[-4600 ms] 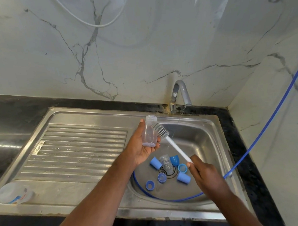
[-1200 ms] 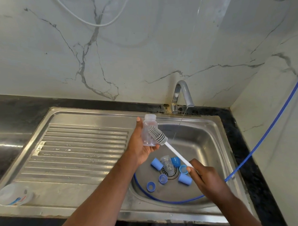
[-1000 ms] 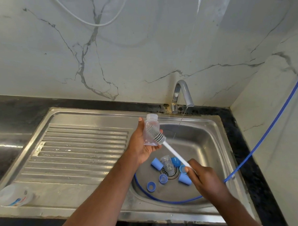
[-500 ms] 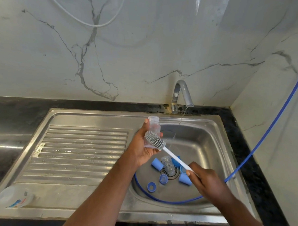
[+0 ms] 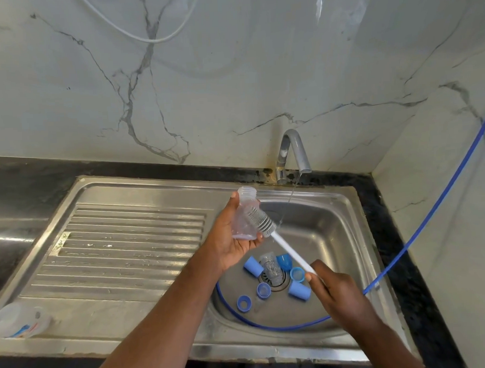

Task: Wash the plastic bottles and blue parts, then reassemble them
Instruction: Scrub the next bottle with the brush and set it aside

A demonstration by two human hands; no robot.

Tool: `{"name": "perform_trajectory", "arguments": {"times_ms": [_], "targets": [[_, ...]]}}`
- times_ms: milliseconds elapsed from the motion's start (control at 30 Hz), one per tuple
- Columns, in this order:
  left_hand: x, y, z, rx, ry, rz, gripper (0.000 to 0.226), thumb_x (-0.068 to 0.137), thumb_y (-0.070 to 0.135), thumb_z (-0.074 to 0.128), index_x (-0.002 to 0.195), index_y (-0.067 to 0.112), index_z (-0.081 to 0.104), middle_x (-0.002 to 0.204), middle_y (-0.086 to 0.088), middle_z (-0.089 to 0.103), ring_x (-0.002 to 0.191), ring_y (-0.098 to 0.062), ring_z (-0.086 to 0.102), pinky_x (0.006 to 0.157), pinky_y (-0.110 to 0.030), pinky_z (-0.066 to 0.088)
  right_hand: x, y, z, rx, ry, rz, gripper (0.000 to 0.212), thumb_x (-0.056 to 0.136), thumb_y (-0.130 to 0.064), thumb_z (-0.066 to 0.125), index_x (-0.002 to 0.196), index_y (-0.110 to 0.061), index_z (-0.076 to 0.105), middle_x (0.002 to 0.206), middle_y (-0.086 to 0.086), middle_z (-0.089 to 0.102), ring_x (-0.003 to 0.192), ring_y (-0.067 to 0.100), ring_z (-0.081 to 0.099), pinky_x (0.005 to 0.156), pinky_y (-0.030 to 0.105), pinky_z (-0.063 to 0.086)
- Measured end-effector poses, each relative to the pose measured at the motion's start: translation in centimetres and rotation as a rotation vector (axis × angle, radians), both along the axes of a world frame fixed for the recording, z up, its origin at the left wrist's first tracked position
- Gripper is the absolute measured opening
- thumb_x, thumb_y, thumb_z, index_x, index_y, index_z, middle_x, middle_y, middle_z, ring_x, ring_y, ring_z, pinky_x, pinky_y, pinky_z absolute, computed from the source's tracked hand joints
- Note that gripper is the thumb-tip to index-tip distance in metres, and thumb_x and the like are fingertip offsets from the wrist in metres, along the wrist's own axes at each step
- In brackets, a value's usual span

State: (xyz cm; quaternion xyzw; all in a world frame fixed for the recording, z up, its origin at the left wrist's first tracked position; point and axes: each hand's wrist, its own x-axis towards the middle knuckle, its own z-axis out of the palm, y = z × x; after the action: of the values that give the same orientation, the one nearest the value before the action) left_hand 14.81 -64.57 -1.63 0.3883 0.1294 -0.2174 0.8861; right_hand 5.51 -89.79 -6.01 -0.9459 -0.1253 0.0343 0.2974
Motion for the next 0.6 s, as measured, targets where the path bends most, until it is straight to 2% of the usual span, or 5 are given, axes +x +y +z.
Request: {"name": "perform_trajectory", "arguments": {"times_ms": [167,267,333,467,600], "targets": [[0.1,0.1,-0.6,0.069,-0.032,0.003,0.062,0.091,0.056,0.048,0.130,0.010,0.059,0.110,-0.016,0.071,0.089,-0.024,0.070,0.074,-0.039,0.058,0.0,0.0,0.3,-0.019,-0.018,0.005,0.022,0.099,-0.058,0.037,0.087,-0.040,0.035,0.056,-0.008,0.042,0.051,0.015,0.041,0.051,0.036,0.037],[0.1,0.2,-1.0,0.053,-0.025,-0.003,0.055,0.098,0.053,0.044,0.129,0.010,0.060,0.115,-0.018,0.070,0.093,-0.027,0.070,0.082,-0.045,0.055,0.5,-0.5,0.4,-0.050,-0.005,-0.065,0.017,0.100,-0.048,0.045,0.091,-0.036,0.038,0.054,-0.005,0.042,0.050,0.017,0.046,0.050,0.040,0.040],[0.0,0.0,-1.2,0.069,0.003,0.004,0.053,0.103,0.050,0.039,0.127,0.009,0.062,0.110,-0.018,0.072,0.089,-0.027,0.070,0.081,-0.045,0.054,0.7,-0.7,0.6,-0.035,-0.009,-0.135,0.013,0.101,-0.044,0.047,0.092,-0.037,0.039,0.053,-0.002,0.044,0.049,0.018,0.048,0.049,0.040,0.040],[0.3,-0.4,-1.0,0.151,0.044,0.051,0.056,0.104,0.052,0.036,0.128,0.009,0.062,0.106,-0.018,0.072,0.087,-0.028,0.069,0.075,-0.041,0.053,0.0,-0.5,0.9,-0.088,-0.029,-0.001,0.018,0.099,-0.051,0.039,0.089,-0.037,0.037,0.052,-0.006,0.038,0.052,0.019,0.046,0.048,0.035,0.037],[0.2,-0.7,-0.8,0.213,0.038,0.070,0.056,0.105,0.053,0.033,0.120,0.009,0.065,0.093,-0.015,0.074,0.074,-0.023,0.068,0.068,-0.036,0.050,0.3,-0.7,0.7,-0.097,-0.026,-0.085,0.024,0.101,-0.038,0.052,0.088,-0.042,0.032,0.050,-0.006,0.037,0.048,0.016,0.041,0.048,0.037,0.038]]}}
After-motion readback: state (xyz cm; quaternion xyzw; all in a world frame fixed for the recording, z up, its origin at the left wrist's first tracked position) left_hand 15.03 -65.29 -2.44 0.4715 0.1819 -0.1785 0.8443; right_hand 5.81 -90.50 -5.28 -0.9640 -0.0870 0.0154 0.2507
